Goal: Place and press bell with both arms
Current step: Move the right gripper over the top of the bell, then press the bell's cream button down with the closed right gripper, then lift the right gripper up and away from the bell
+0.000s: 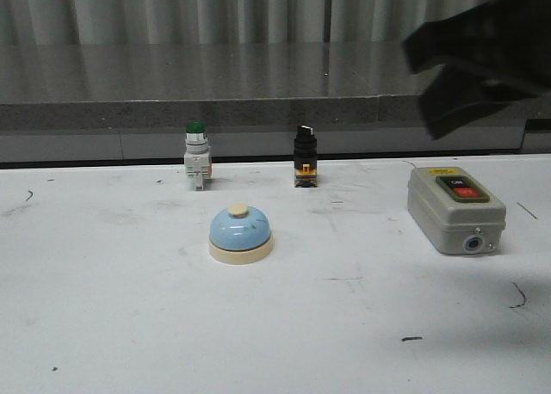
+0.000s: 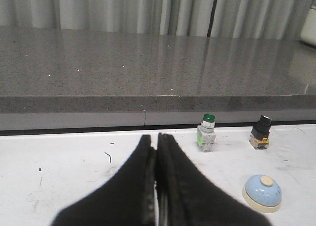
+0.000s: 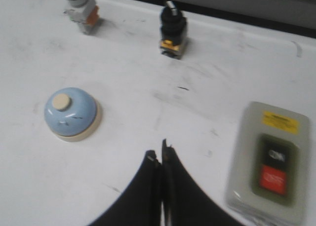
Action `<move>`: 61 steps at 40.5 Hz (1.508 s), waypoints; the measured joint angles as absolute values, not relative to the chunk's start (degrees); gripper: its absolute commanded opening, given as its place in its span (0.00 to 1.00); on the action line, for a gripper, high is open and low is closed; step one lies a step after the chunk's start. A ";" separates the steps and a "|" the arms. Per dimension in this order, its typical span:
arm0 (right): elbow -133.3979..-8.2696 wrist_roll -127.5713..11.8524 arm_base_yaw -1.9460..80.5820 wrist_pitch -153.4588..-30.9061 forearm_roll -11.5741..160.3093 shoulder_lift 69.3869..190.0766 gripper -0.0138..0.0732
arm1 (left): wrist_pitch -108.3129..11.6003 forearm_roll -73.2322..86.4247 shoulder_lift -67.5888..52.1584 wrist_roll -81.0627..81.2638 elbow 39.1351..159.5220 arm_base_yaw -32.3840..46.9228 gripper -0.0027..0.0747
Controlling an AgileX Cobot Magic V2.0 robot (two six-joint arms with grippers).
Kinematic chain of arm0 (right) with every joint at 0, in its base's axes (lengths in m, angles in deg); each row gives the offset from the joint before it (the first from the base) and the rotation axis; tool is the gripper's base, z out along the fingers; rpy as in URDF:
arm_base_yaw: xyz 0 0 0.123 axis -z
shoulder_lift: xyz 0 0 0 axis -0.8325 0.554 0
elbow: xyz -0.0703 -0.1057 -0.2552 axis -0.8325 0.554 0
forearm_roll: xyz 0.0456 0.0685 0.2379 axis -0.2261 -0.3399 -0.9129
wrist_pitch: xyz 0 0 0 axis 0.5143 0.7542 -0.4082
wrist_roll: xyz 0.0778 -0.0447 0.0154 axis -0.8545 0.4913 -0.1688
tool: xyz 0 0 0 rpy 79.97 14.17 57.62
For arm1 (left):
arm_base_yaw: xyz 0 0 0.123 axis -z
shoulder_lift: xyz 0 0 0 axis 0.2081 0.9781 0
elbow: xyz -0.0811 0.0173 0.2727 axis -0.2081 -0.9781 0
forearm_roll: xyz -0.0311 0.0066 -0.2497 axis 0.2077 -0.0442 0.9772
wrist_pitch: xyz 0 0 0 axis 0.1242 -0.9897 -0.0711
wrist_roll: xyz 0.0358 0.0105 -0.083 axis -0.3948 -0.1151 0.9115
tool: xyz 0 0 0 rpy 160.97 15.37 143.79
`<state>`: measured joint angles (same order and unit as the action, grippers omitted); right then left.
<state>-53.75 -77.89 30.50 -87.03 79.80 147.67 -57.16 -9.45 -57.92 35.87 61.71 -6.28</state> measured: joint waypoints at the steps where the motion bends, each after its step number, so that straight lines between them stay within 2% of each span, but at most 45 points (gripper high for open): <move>1: -55.05 -77.89 29.74 -87.03 79.80 149.39 0.09 | -57.16 -9.45 -57.92 35.87 61.71 -6.28 0.01; 10: -70.66 -77.89 23.56 -92.88 79.80 165.56 0.09 | -57.16 -9.45 -57.92 35.87 61.71 -6.28 0.01; 19: -82.92 -77.89 20.00 -98.57 79.80 176.21 0.09 | -57.16 -9.45 -57.92 35.87 61.71 -6.28 0.01; 36: -88.37 -77.79 18.64 -100.67 79.92 183.94 0.09 | -57.16 -9.45 -57.92 35.87 61.71 -6.28 0.01; 43: -88.48 -77.79 18.64 -101.05 79.92 183.02 0.09 | -57.16 -9.45 -57.92 35.87 61.71 -6.28 0.01; 52: -88.26 -77.79 19.34 -102.29 79.92 174.09 0.09 | -57.16 -9.45 -57.92 35.87 61.71 -6.28 0.01; 61: -78.76 -77.79 26.89 -102.43 79.92 161.88 0.09 | -57.16 -9.45 -57.92 35.87 61.71 -6.28 0.01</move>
<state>-78.76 -77.79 26.89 -102.43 79.92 161.88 -57.16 -9.45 -57.92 35.87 61.71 -6.28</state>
